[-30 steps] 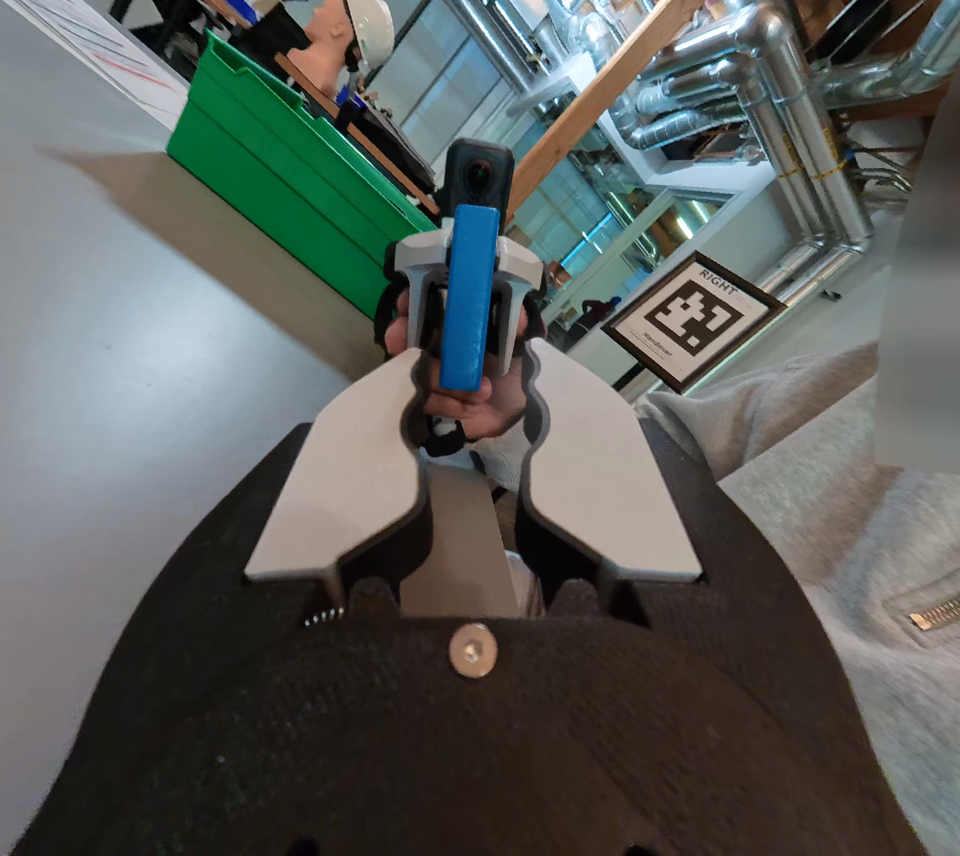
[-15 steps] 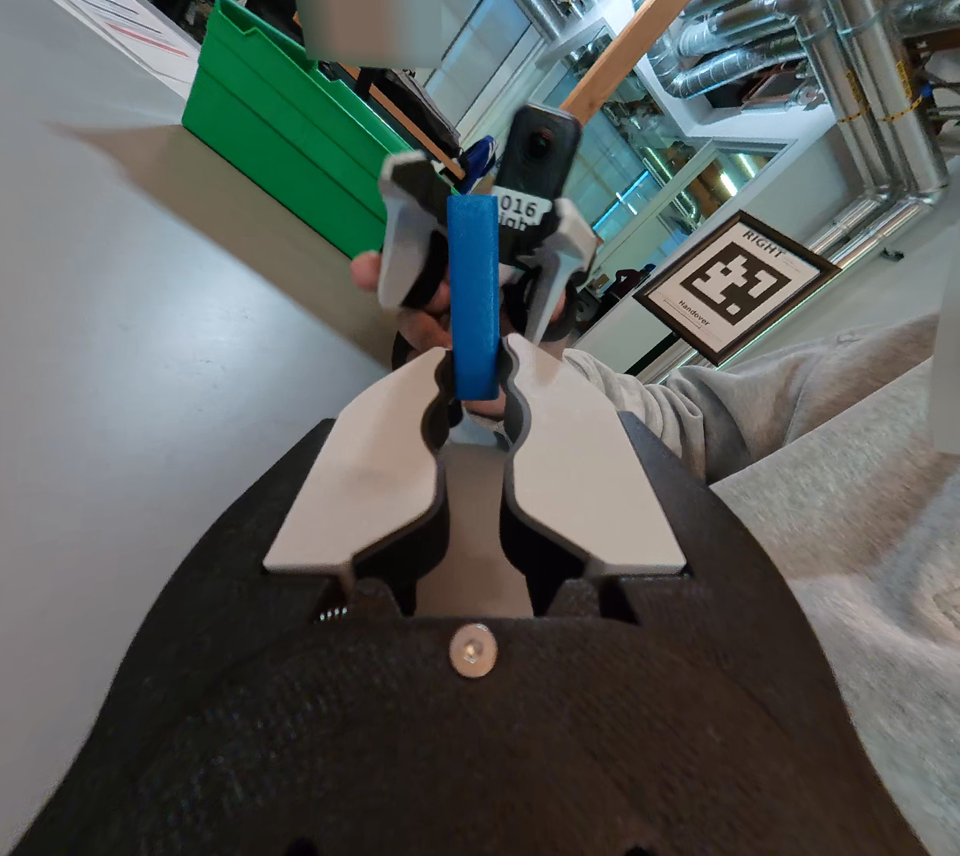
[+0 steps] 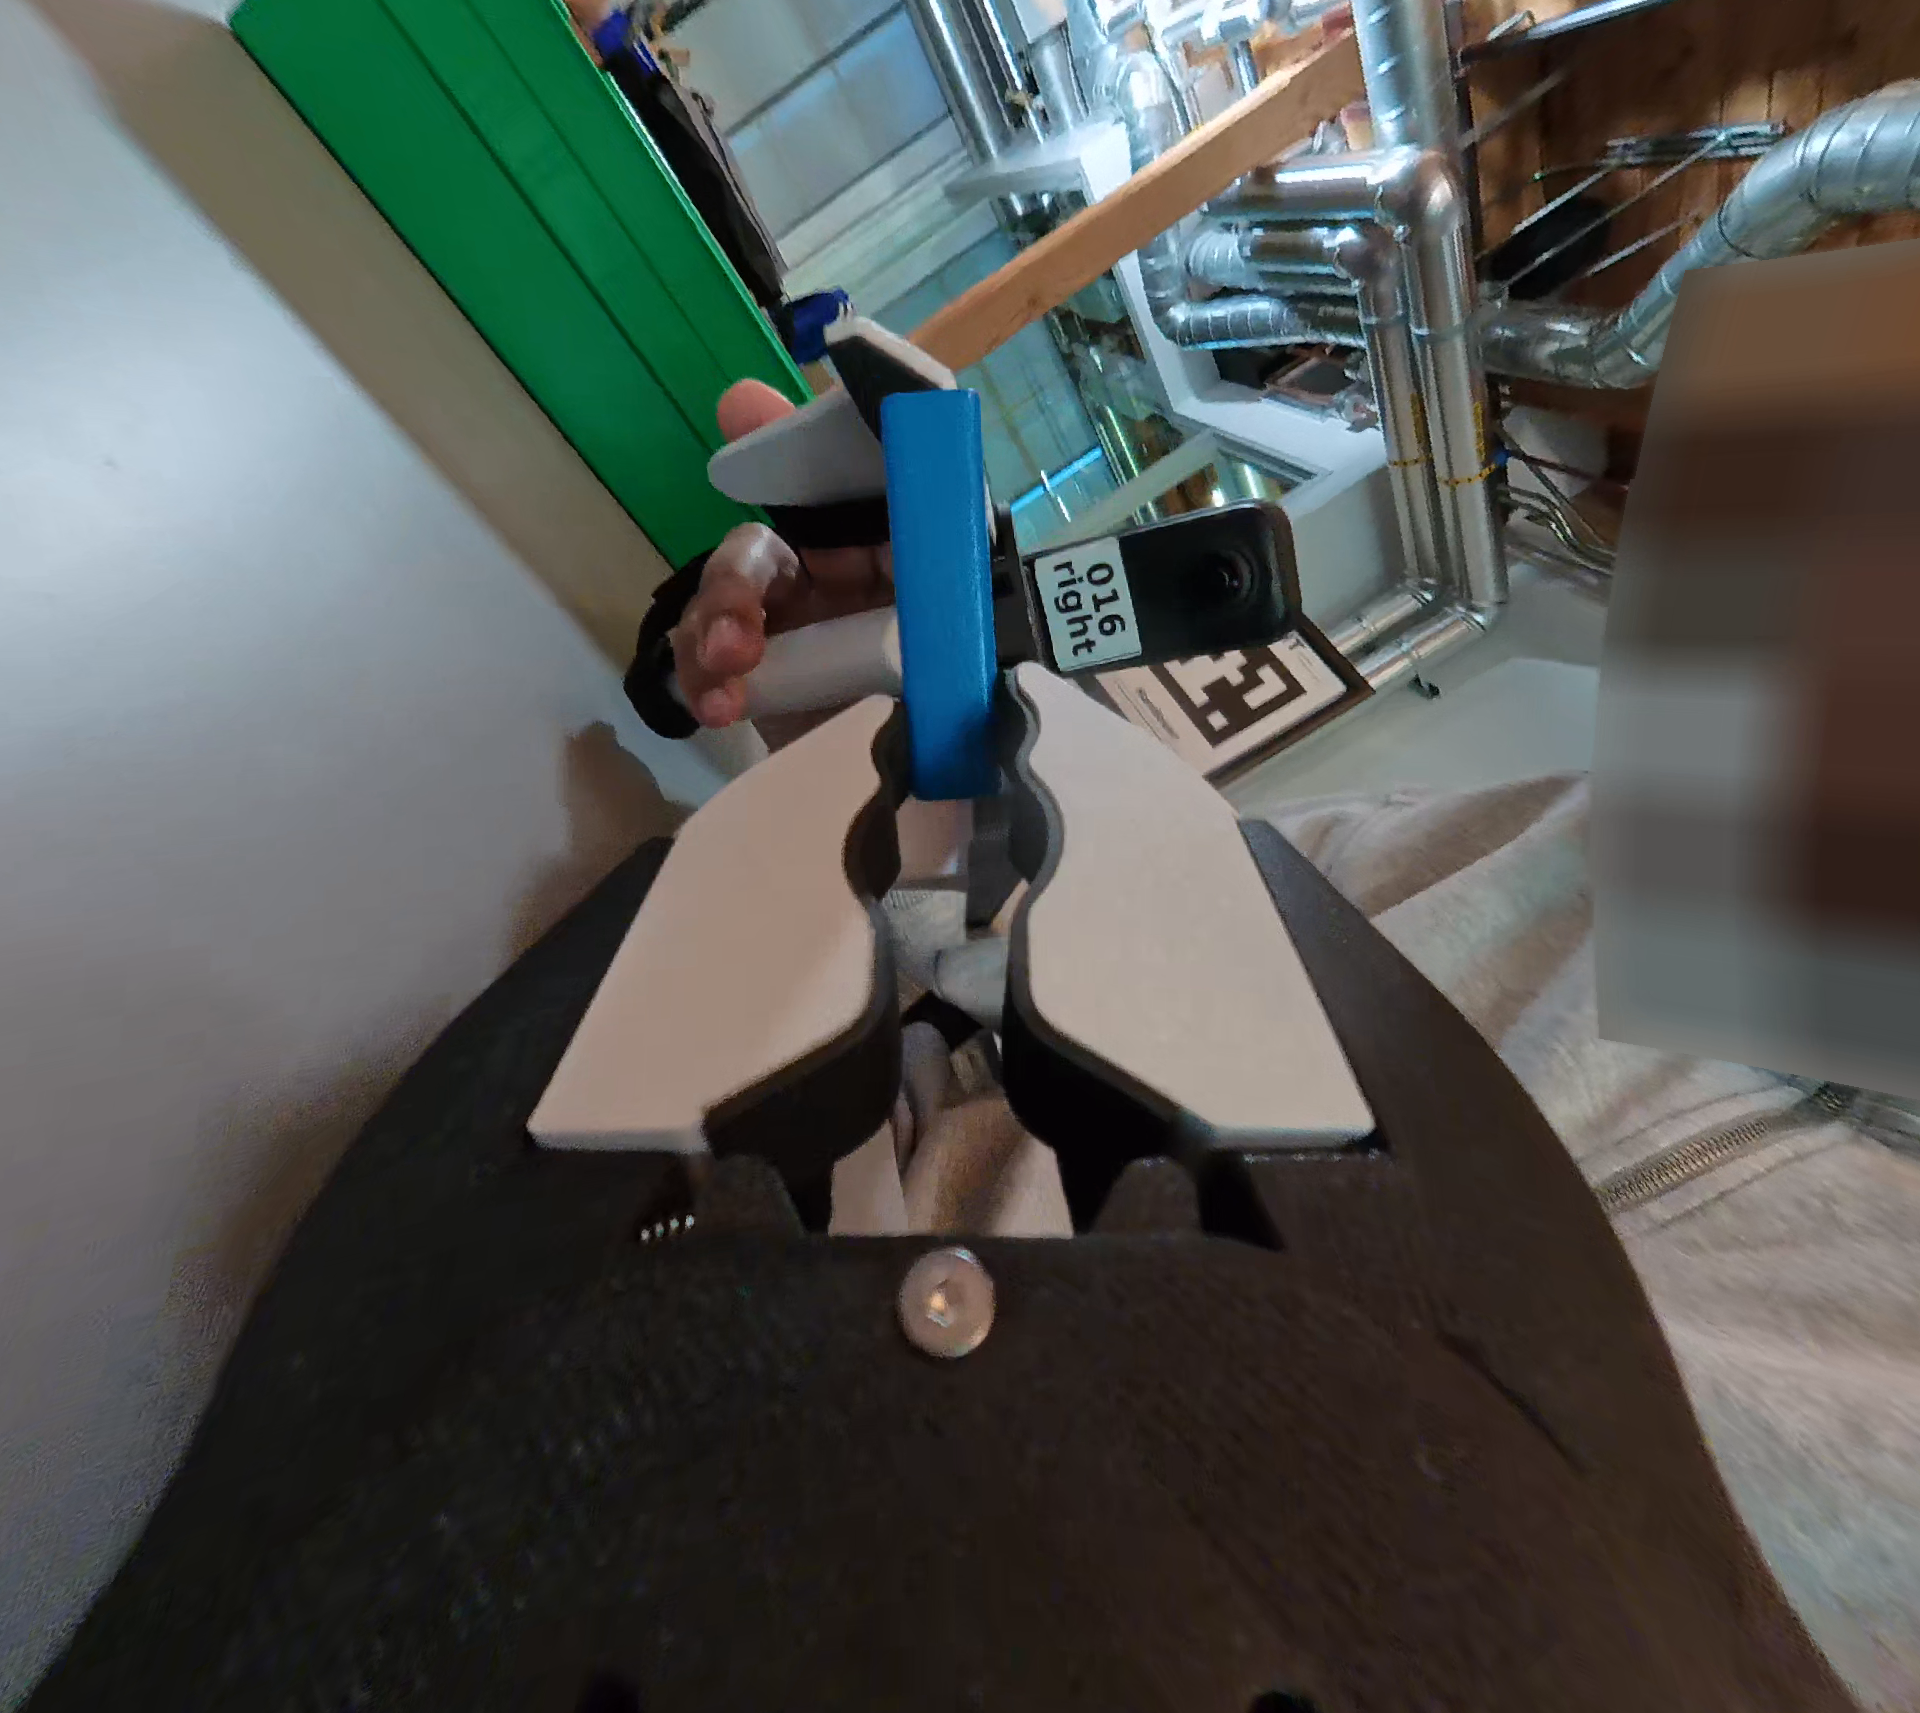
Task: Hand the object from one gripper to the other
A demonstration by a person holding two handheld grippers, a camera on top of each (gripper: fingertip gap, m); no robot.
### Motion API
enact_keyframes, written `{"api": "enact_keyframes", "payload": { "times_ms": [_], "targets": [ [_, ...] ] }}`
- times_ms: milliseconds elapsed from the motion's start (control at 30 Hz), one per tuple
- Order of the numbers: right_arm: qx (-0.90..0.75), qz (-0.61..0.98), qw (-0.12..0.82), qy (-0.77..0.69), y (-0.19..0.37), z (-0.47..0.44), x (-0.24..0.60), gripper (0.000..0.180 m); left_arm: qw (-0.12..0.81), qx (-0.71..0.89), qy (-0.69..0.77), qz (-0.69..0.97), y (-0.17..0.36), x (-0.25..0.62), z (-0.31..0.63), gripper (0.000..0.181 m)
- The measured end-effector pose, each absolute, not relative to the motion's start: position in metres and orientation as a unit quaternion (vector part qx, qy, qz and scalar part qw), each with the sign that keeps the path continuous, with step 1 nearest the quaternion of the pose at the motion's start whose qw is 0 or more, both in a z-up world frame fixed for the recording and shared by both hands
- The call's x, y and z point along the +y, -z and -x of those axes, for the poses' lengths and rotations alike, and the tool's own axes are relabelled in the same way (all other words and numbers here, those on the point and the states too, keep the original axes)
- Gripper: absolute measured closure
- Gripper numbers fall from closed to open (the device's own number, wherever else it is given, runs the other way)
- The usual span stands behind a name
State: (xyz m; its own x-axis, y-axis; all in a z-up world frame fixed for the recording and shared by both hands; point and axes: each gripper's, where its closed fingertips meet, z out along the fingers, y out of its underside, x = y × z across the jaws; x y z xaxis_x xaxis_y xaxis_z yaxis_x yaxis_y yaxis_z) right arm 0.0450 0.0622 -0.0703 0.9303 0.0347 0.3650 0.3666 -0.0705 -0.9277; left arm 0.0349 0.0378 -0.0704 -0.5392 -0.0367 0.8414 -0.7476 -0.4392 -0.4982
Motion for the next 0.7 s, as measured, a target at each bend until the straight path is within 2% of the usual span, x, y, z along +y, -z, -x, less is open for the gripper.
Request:
{"api": "enact_keyframes", "payload": {
  "times_ms": [33,433,700],
  "targets": [
    [-0.142,0.723,0.664,0.127,0.072,-0.044,0.063,0.081,0.247,-0.479,-0.735,-0.413,0.072,0.035,-0.033,0.162],
    [-0.168,0.725,0.654,0.137,0.075,-0.038,0.063,0.094,0.286,-0.505,-0.718,-0.384,0.073,0.017,-0.022,0.162],
    [-0.173,0.722,0.654,0.146,0.074,-0.038,0.063,0.089,0.300,-0.505,-0.712,-0.386,0.075,0.016,-0.020,0.162]
  ]
}}
